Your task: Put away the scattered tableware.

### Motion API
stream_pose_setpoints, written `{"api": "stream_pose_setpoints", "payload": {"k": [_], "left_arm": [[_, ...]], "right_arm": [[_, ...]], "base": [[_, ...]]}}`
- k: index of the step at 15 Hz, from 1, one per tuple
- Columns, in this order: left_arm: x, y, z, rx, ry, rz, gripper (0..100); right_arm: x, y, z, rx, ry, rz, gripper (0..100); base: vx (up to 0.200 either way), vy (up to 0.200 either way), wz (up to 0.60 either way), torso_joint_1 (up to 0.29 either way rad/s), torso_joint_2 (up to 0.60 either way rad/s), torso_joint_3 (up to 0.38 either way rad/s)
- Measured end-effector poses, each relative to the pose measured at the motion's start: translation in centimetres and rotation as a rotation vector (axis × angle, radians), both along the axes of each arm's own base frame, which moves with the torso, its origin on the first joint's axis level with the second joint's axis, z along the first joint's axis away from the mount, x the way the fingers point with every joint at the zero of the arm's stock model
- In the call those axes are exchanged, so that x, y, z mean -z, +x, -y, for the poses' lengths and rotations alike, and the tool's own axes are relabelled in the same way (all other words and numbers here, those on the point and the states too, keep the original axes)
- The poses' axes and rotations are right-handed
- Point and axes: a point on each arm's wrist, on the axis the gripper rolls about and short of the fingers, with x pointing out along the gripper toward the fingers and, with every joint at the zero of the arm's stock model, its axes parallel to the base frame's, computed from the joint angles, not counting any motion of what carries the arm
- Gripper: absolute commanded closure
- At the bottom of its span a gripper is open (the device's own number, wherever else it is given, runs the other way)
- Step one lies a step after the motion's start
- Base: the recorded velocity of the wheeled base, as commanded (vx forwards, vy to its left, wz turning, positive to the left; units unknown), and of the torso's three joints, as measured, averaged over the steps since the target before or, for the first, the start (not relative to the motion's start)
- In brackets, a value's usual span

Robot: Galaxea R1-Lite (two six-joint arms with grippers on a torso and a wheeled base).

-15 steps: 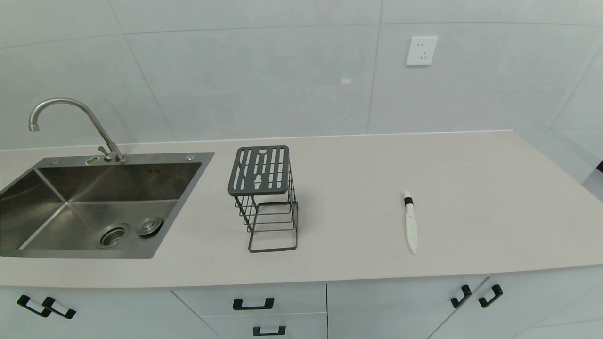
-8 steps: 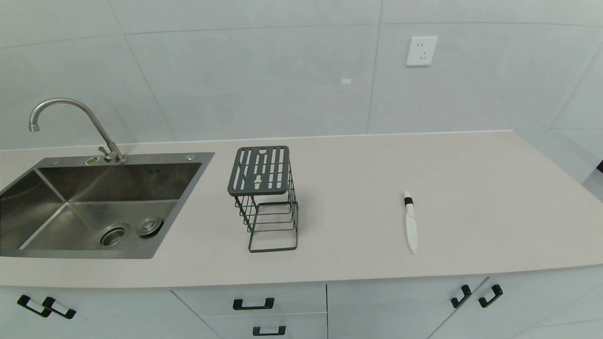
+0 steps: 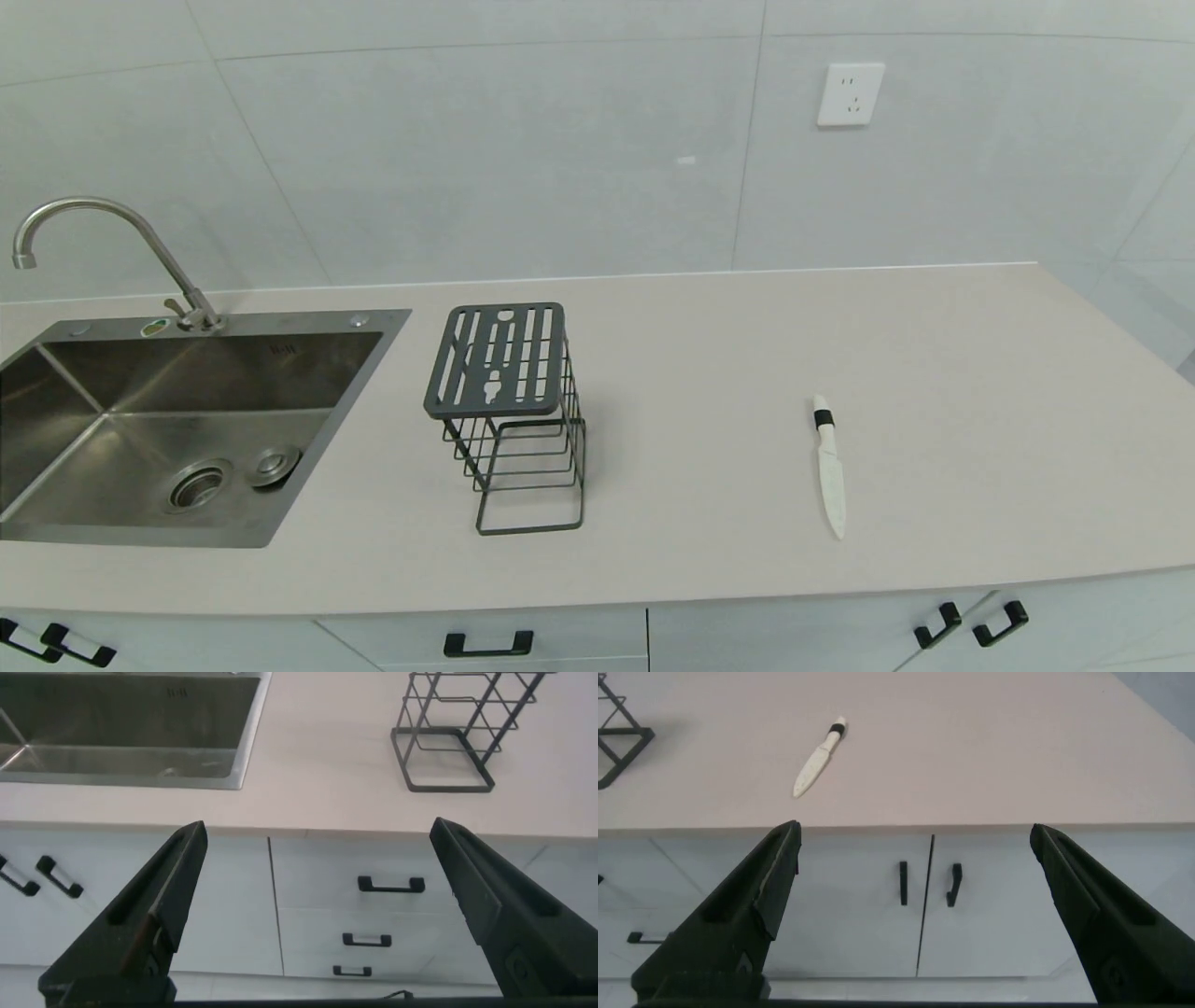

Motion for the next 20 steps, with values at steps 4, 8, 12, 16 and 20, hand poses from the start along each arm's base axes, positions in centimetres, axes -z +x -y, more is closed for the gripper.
{"api": "stream_pose_setpoints", "payload": {"k": [4,8,12,16,20], "left_arm": [[-0.02,0.0,0.0,0.0,-0.002,0.001,0],[-0.02,0.0,0.0,0.0,-0.007,0.002,0],[-0.01,0.0,0.0,0.0,-0.008,0.001,0],[-0.01,0.0,0.0,0.0,-0.008,0.002,0],[-0.02,0.0,0.0,0.0,-0.009,0.002,0]], "right_arm": [[0.0,0.0,0.0,0.0,0.001,0.0,0],[0.0,0.0,0.0,0.0,0.001,0.0,0],[0.0,0.0,0.0,0.001,0.0,0.0,0],[0.0,0.0,0.0,0.001,0.0,0.0,0],[0.0,0.0,0.0,0.0,0.0,0.0,0]], "base": [[0.0,0.0,0.0,0.0,0.0,0.0],[0.15,0.0,0.0,0.002,0.0,0.003],[0.0,0.0,0.0,0.014,0.01,-0.004],[0.0,0.0,0.0,0.0,0.0,0.0],[0.0,0.0,0.0,0.0,0.0,0.0]]}}
